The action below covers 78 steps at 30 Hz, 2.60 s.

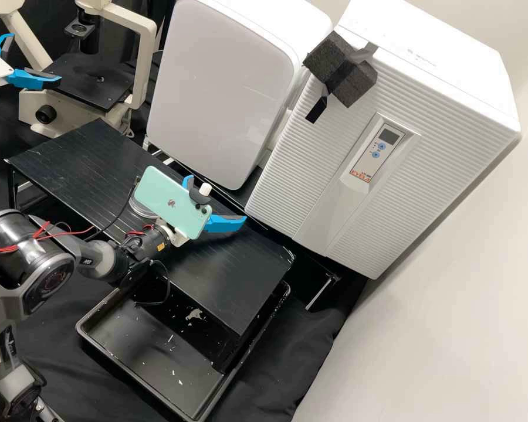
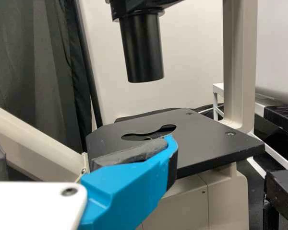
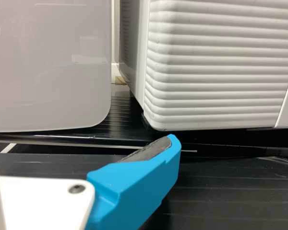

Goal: Place the petri dish on the microscope

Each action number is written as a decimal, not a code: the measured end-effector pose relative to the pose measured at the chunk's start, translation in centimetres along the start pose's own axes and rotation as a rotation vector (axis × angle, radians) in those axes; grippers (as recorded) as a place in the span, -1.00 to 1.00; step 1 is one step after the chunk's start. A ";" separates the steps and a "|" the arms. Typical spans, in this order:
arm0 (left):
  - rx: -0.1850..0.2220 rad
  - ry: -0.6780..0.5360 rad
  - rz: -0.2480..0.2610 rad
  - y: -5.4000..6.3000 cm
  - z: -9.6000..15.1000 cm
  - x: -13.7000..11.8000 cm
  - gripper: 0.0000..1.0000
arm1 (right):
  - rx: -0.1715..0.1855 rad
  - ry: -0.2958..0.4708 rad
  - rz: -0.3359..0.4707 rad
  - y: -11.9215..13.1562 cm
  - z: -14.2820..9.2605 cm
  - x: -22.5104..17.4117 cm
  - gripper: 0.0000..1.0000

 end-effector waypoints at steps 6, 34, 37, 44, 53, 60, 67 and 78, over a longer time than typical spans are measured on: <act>0.000 0.000 0.000 0.0 0.0 0.0 1.00 | 0.000 0.000 0.000 0.0 0.0 0.0 1.00; 0.051 -0.771 -0.020 0.7 14.7 -4.4 1.00 | 0.000 0.000 0.000 0.0 0.0 0.0 1.00; 0.027 -0.846 -0.067 -0.1 16.7 -3.7 1.00 | 0.000 0.000 0.000 0.0 0.0 0.0 1.00; -0.007 -0.896 -0.206 -1.8 19.8 -2.4 1.00 | 0.000 0.000 0.000 0.0 0.0 0.0 1.00; -0.017 -0.927 -0.255 -2.6 22.5 -1.6 1.00 | 0.000 0.000 0.000 0.0 0.0 0.0 1.00; 0.009 -0.940 -0.311 -4.0 24.5 -1.1 1.00 | 0.000 0.000 0.000 0.0 0.0 0.0 1.00; 0.004 -0.938 -0.312 -4.8 25.7 0.2 1.00 | 0.000 0.000 0.000 0.0 0.0 0.0 1.00; -0.050 -0.929 -0.341 -5.2 26.1 0.8 1.00 | 0.000 0.000 0.000 0.0 0.0 0.0 1.00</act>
